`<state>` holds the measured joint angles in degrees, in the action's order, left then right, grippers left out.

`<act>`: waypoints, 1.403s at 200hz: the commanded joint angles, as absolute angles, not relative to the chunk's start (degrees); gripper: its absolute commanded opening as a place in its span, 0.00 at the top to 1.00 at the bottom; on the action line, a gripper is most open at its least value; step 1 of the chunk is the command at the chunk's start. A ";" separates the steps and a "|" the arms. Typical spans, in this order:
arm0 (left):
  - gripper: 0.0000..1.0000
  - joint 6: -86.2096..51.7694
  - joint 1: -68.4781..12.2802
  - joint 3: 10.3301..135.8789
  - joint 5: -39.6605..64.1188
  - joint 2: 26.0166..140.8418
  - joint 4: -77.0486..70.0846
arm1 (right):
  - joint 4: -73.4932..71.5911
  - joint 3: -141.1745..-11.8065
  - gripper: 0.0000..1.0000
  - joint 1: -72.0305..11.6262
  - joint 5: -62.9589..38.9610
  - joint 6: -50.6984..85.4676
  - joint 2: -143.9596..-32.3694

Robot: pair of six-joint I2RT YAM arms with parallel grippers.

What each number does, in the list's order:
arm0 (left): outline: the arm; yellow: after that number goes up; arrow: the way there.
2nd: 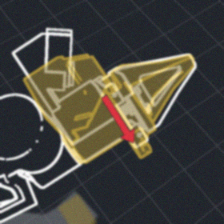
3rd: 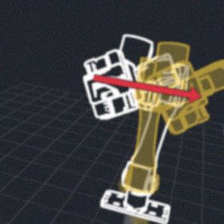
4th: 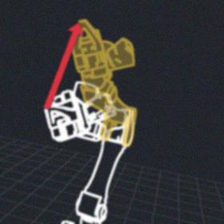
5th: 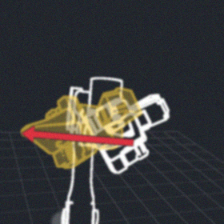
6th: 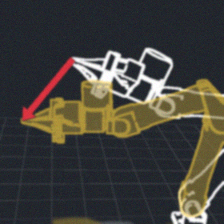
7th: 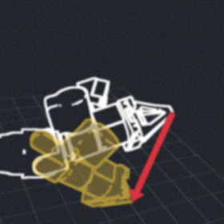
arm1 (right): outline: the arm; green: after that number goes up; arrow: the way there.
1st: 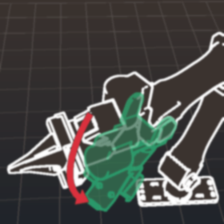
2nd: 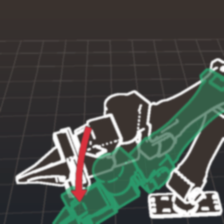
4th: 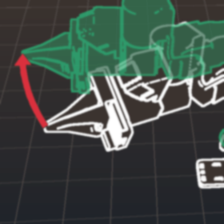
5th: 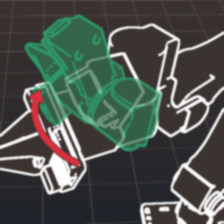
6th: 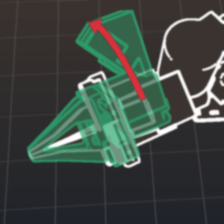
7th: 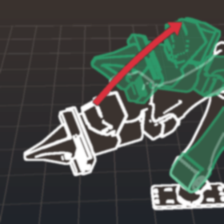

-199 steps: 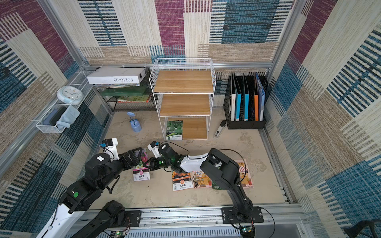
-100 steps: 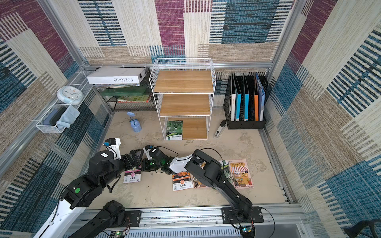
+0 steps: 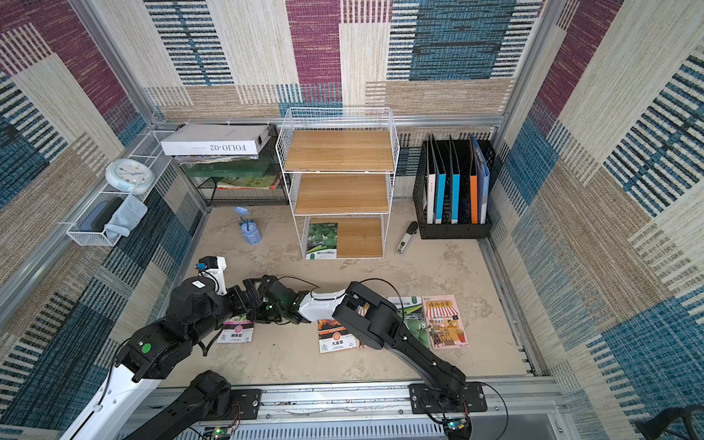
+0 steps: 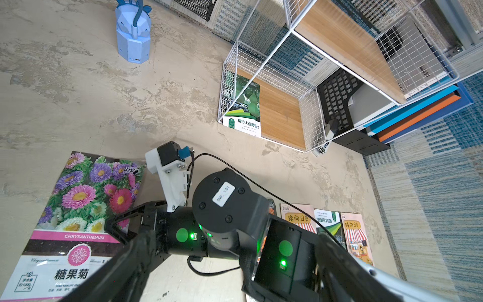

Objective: Take the seed bag off the shelf
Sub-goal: Place the seed packet at the center of the board.

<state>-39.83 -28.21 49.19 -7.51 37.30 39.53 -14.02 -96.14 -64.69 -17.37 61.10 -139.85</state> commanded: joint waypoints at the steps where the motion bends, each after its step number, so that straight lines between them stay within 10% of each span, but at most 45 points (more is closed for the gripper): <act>1: 0.01 -39.66 -28.13 49.39 -7.33 36.99 39.88 | -6.54 -96.06 0.96 -64.86 -14.60 60.62 -140.10; 55: 0.01 -39.78 -28.12 49.63 -7.34 36.52 40.52 | -3.81 -95.40 0.57 -64.95 -13.41 61.48 -139.61; 105: 0.01 -39.83 -28.13 50.03 -7.10 36.12 41.09 | -0.13 -91.43 0.46 -64.94 -9.64 61.52 -135.04; 280: 0.01 -41.25 -28.12 40.97 7.98 34.89 26.73 | 15.47 -71.14 0.55 -55.05 26.59 13.95 -106.69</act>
<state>-40.73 -28.21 41.58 6.46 34.96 29.95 15.53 -74.78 -59.07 21.43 27.86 -108.95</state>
